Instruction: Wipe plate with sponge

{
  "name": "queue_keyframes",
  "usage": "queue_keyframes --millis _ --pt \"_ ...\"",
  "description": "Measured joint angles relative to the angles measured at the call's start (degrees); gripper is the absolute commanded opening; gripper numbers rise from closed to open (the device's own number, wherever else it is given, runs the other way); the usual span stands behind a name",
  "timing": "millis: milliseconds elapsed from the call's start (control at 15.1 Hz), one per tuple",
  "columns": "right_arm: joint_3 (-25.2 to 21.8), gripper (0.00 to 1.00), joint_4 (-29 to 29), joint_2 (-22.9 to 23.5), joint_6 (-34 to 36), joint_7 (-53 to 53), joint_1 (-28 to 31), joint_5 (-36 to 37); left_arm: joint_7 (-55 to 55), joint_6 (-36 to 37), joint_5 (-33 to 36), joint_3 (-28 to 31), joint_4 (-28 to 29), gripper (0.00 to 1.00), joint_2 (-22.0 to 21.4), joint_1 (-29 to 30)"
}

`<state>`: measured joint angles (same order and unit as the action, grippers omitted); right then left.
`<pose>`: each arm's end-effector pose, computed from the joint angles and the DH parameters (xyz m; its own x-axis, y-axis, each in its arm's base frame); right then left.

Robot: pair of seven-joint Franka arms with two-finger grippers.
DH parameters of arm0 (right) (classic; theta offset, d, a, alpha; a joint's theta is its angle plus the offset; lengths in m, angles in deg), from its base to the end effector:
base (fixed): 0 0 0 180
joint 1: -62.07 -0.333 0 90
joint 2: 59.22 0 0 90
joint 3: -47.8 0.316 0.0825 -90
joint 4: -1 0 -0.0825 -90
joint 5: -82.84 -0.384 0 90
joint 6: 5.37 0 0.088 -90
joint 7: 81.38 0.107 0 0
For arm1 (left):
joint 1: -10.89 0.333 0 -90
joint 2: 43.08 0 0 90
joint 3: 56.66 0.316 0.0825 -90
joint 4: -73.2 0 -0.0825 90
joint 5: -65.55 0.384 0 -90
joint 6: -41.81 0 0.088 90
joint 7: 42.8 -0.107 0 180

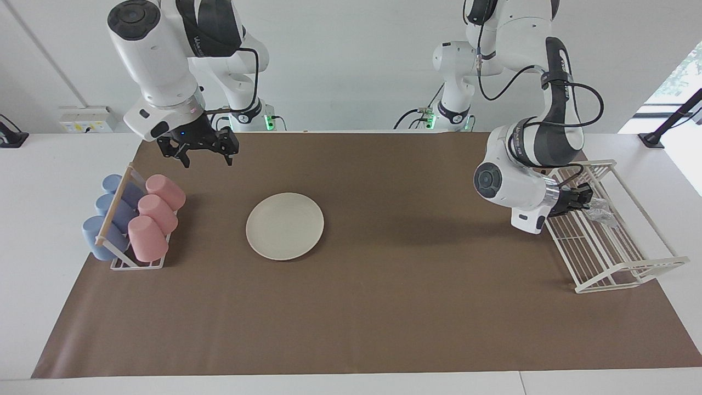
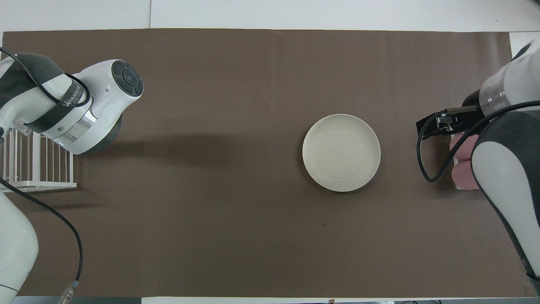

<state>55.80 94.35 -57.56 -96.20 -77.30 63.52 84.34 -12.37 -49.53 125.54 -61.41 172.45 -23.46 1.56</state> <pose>0.5580 0.0602 0.5822 0.9965 0.0434 -0.0709 0.0455 -0.9986 0.0272 0.6181 -0.0564 0.3983 0.9996 -0.0035 -0.0288 -0.0270 -0.4734 -0.8804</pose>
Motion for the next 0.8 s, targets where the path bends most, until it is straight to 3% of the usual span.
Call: queue_keyframes --millis 265,398,464,796 --pt "-0.16 1.0 -0.01 -0.51 0.0 0.0 1.0 0.0 1.59 -0.99 -1.37 0.0 0.0 0.71 0.0 0.0" --pt "-0.35 1.0 -0.21 -0.99 -0.03 0.0 1.4 0.0 1.83 -1.16 -1.47 0.0 0.0 0.94 0.0 0.0" --pt "-0.66 1.0 -0.4 -1.3 -0.04 -0.13 1.56 0.01 1.94 -1.2 -1.7 0.0 0.0 1.0 0.0 0.0" --pt "-6.05 1.0 -0.62 -2.02 -0.11 -4.02 1.94 0.02 2.27 -2.72 -10.6 0.05 -2.07 1.0 -0.7 0.5"
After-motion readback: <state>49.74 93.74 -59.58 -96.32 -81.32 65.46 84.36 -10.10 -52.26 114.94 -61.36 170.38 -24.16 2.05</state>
